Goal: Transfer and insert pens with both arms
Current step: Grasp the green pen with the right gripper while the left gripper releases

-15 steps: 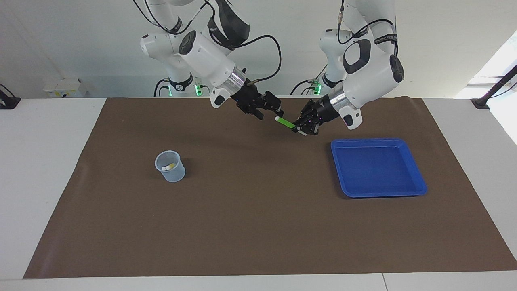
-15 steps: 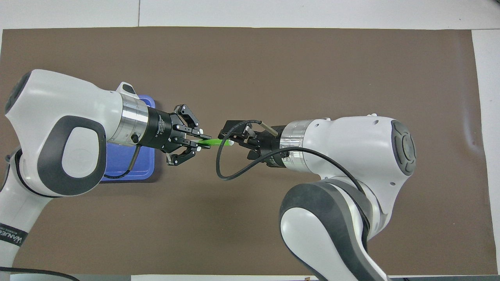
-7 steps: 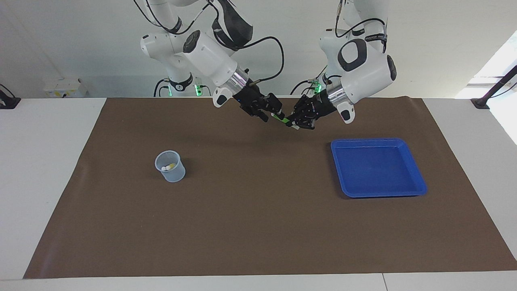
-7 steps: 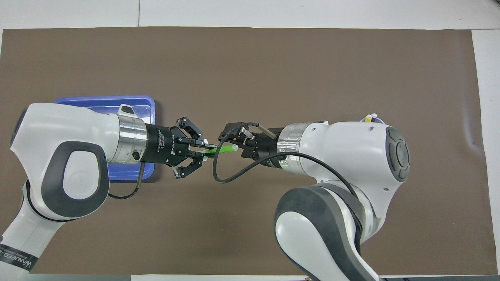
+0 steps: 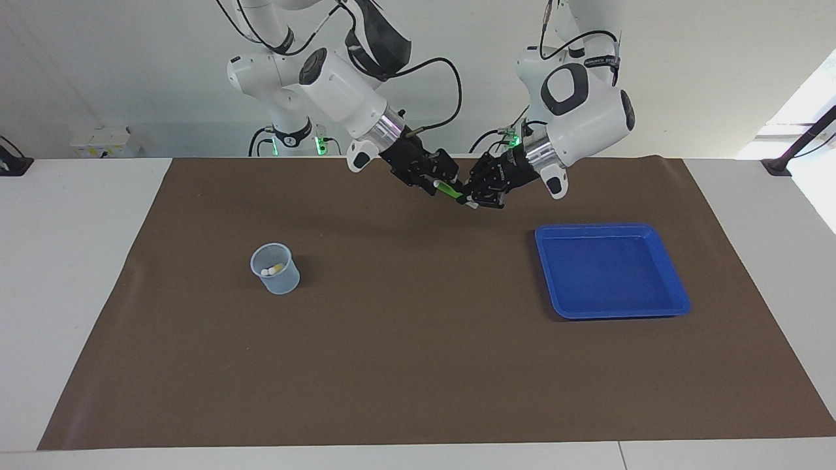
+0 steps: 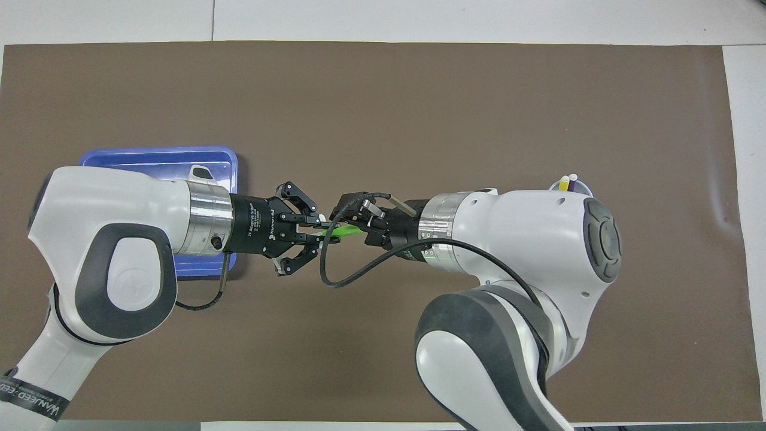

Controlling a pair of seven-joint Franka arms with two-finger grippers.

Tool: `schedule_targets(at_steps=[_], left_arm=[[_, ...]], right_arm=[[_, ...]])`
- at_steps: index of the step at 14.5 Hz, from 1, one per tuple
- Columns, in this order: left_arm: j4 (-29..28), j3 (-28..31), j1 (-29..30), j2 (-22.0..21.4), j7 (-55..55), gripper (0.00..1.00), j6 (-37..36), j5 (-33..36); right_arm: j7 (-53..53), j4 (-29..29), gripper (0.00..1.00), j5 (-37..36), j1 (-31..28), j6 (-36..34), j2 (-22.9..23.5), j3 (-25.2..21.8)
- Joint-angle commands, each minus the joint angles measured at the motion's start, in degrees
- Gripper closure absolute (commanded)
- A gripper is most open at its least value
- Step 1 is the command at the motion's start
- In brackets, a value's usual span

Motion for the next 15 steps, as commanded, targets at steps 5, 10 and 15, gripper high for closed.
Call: schedule_targets(at_steps=[5, 10, 15], left_arm=[[-2.4, 0.7, -1.1, -2.2, -0.5, 1.00, 1.6, -1.2], [-2.4, 0.7, -1.1, -2.2, -0.5, 1.00, 1.9, -1.7], [-2.1, 0.9, -1.3, -2.8, -0.7, 0.00, 2.4, -1.9]], right_arm=[[0.6, -0.4, 0.61, 1.4, -0.4, -1.1, -0.9, 0.1], [0.5, -0.4, 1.00, 1.4, -0.6, -1.6, -0.9, 0.1], [0.5, -0.4, 1.00, 1.4, -0.8, -2.8, -1.1, 0.0]])
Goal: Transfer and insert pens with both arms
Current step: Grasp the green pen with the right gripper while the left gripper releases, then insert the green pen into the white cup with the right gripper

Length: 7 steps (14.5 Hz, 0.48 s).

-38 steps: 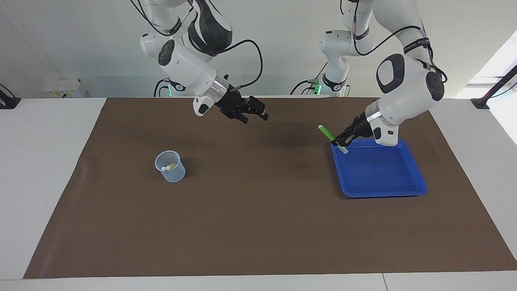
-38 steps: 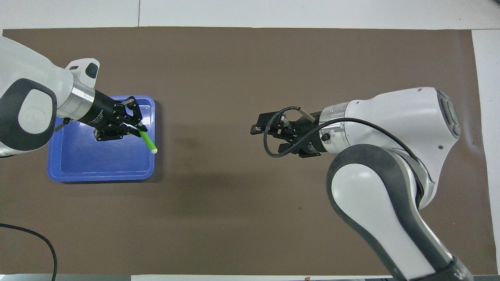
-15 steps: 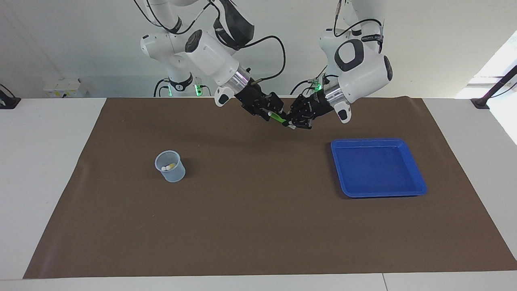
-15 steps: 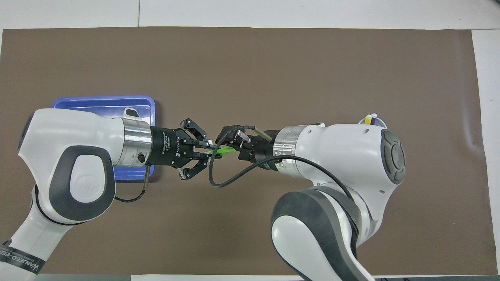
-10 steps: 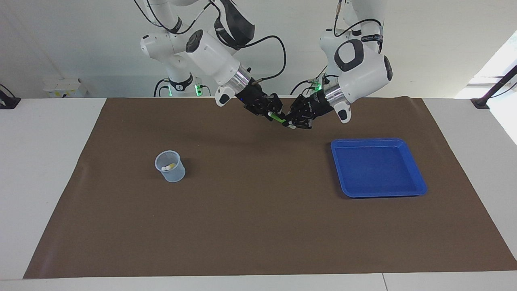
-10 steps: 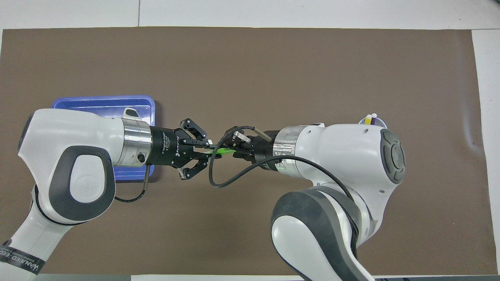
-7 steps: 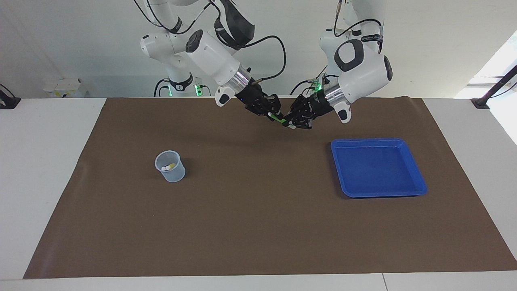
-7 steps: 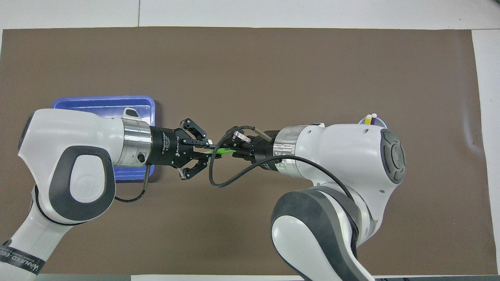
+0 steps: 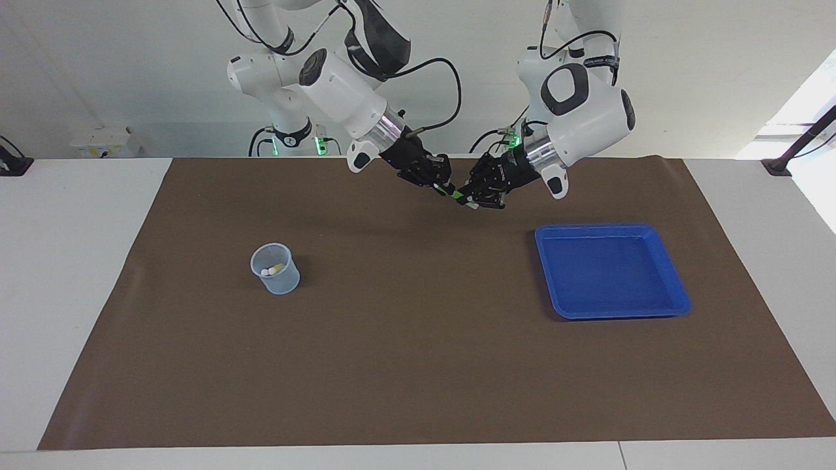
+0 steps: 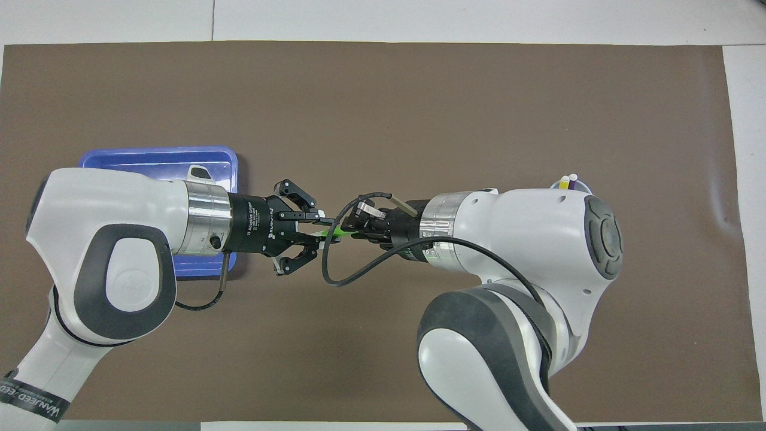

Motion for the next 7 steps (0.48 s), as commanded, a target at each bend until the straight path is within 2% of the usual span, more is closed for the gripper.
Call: schedule_targets(at_steps=[1, 3, 7], left_arm=[[-1.7, 0.9, -1.1, -2.6, -0.3, 0.00, 1.5, -1.0], [-1.3, 1.0, -0.5, -2.6, -0.4, 0.00, 1.4, -0.3], [-0.8, 1.1, -0.1, -2.6, 0.6, 0.00, 1.4, -0.3]], right_arm=[[0.1, -0.5, 1.00, 1.2, -0.8, -2.3, -1.2, 0.1], [-2.9, -0.4, 1.00, -0.6, -3.4, -7.4, -1.8, -0.2], [-15.3, 4.2, 1.00, -18.3, -12.5, -26.0, -2.5, -0.2]])
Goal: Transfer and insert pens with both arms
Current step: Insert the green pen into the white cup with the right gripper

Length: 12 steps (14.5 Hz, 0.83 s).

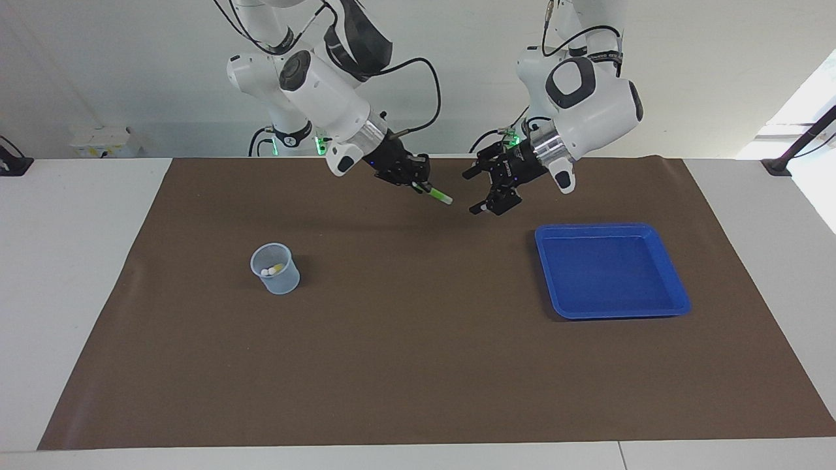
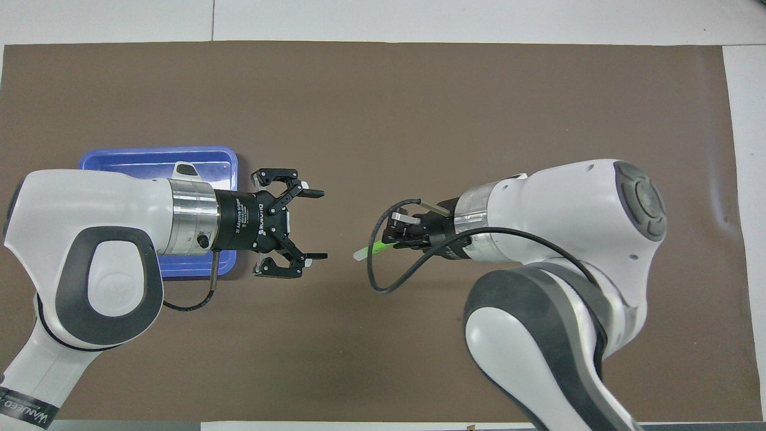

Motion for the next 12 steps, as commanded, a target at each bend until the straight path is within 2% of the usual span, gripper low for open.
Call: schedule_targets(at_steps=[1, 3, 4, 6, 9, 12], left_arm=[[-0.8, 0.3, 0.2, -1.2, 0.5, 0.00, 0.6, -0.2], [-0.2, 0.3, 0.8, -1.1, 0.5, 0.00, 0.6, -0.1], [0.0, 0.4, 0.9, -1.0, 0.5, 0.00, 0.6, 0.2], [1.8, 0.3, 0.8, -0.5, 0.6, 0.00, 0.2, 6.5], [2.2, 0.3, 1.3, 0.1, 5.2, 0.00, -0.2, 13.1], [4.7, -0.7, 6.1, 0.9, 11.5, 0.00, -5.5, 24.4]], right_arm=[[-13.4, 3.8, 1.00, -9.5, -7.1, -10.7, 0.0, 0.3], [-25.6, 4.6, 1.00, -13.2, -11.6, -12.4, 0.3, 0.3], [-29.6, 6.7, 1.00, -16.1, -12.5, -14.1, 1.2, 0.3], [-37.8, 12.6, 1.00, -26.1, -13.0, -16.6, 3.8, 0.5], [-48.0, 12.5, 1.00, -34.0, -13.5, -15.6, 4.2, 0.4], [-51.6, 9.1, 1.00, -34.7, -17.0, -12.3, 4.5, 0.4]])
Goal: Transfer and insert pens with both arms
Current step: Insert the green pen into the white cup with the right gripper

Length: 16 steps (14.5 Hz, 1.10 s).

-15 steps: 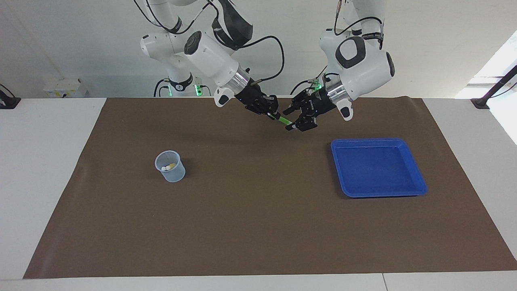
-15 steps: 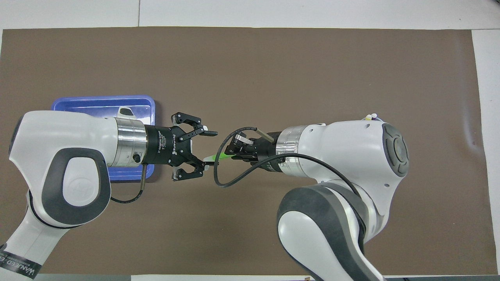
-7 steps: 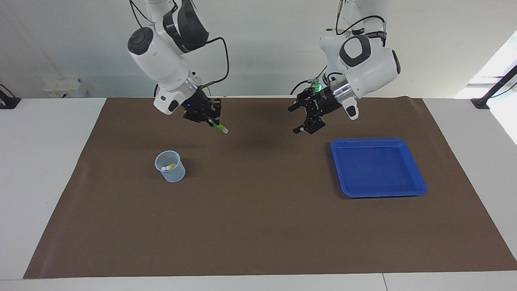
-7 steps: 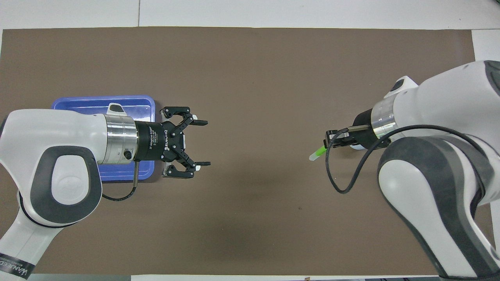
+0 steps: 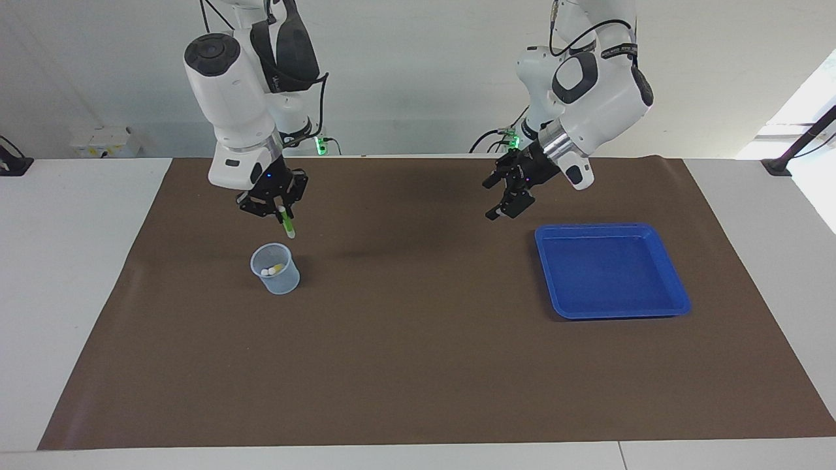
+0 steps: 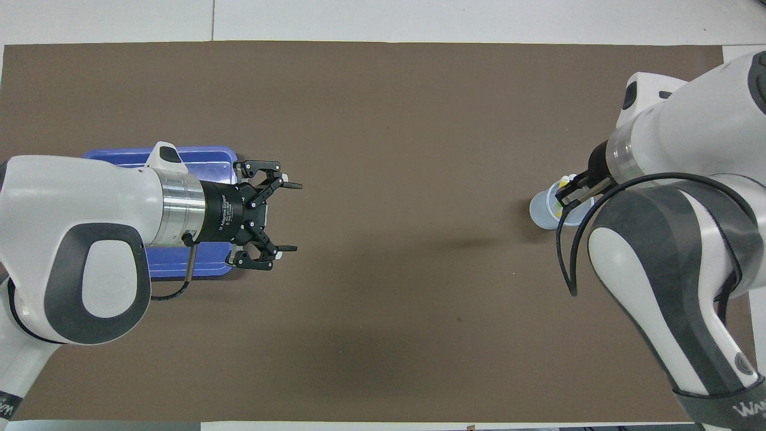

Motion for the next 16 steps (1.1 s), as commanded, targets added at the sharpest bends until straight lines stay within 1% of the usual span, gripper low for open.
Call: schedule_targets(at_steps=[1, 3, 4, 6, 8, 10, 13, 14, 15, 16], left_arm=[[3.7, -1.8, 7.1, 1.1, 8.2, 0.00, -7.5, 7.8], [6.8, -4.2, 12.9, 2.1, 20.1, 0.00, -13.6, 12.2], [8.3, -4.3, 14.8, 2.7, 25.3, 0.00, -16.0, 16.0], [12.4, -4.3, 18.3, 4.0, 35.5, 0.00, -20.8, 19.5], [17.0, -4.3, 18.8, 4.9, 45.5, 0.00, -25.3, 25.8], [19.4, -4.3, 18.2, 4.8, 53.7, 0.00, -27.7, 32.2], [24.9, -4.3, 16.9, 4.6, 65.2, 0.00, -33.5, 36.7], [26.2, -4.3, 16.9, 4.4, 68.9, 0.00, -35.3, 37.8], [27.2, -4.3, 16.7, 4.2, 72.1, 0.00, -36.7, 38.4], [27.9, -3.8, 15.9, 3.8, 74.9, 0.00, -38.2, 38.6]], right_arm=[[-4.1, -2.5, 1.00, -1.2, -3.2, 2.2, 0.5, 0.6], [-4.3, -5.2, 1.00, -0.9, -4.9, 3.0, -0.5, 0.6], [-4.0, -6.3, 1.00, -0.7, -5.2, 3.6, -0.9, 0.6], [-3.9, -9.9, 1.00, -0.4, -5.9, 7.1, -1.8, 0.6], [-3.0, -11.9, 1.00, -0.3, -5.9, 8.5, -2.5, 0.6], [-1.3, -13.0, 1.00, -0.3, -5.7, 10.0, -2.5, 0.7], [-1.1, -13.3, 1.00, -0.3, -5.5, 10.2, -2.6, 0.7], [-1.1, -13.3, 0.89, -0.3, -5.4, 10.4, -2.6, 0.7], [-1.1, -13.2, 0.59, -0.3, -5.4, 10.7, -2.5, 0.7], [-1.1, -13.1, 0.42, -0.3, -5.4, 10.9, -2.5, 0.7]])
